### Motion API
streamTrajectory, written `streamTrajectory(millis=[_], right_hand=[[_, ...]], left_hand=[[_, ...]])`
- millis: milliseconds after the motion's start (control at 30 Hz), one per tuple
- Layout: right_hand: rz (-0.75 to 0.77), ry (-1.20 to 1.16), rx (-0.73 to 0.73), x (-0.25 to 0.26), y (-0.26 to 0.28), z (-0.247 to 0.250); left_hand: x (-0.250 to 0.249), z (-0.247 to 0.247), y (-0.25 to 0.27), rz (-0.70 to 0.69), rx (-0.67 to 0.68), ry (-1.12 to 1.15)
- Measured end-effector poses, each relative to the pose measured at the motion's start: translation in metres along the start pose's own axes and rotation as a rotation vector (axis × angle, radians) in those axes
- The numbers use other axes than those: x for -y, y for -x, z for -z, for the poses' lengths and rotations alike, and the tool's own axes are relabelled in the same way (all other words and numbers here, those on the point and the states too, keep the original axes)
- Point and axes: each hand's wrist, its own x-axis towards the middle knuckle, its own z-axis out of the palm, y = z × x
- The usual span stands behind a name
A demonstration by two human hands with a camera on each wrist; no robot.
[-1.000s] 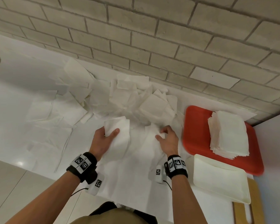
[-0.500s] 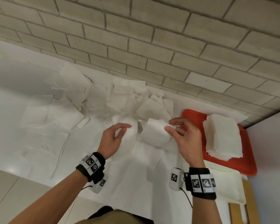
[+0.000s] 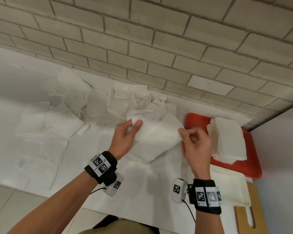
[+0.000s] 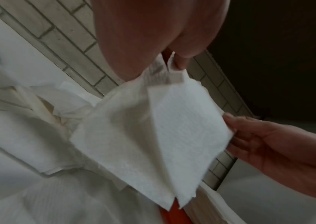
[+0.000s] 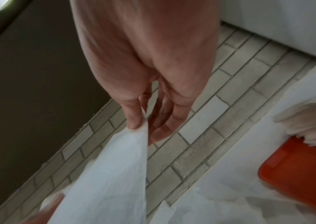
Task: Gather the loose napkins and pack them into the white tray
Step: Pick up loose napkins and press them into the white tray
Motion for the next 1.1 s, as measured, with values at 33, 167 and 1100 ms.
streamTrajectory(millis=[33, 167, 1100], right_hand=[[-0.002, 0.017, -0.043, -0.003, 0.004, 0.011], [-0.008, 0.222, -0.192, -0.027, 0.022, 0.072], [-0.421, -0.329, 0.281, -0.060, 0.092, 0.148]], left_hand=[[0.003, 0.001, 0.000, 0.000, -0.012, -0.013], [0.014, -0.004, 0.003, 0.041, -0.015, -0.056], [-0.027, -0.217, 0.108, -0.051, -0.172, -0.027]])
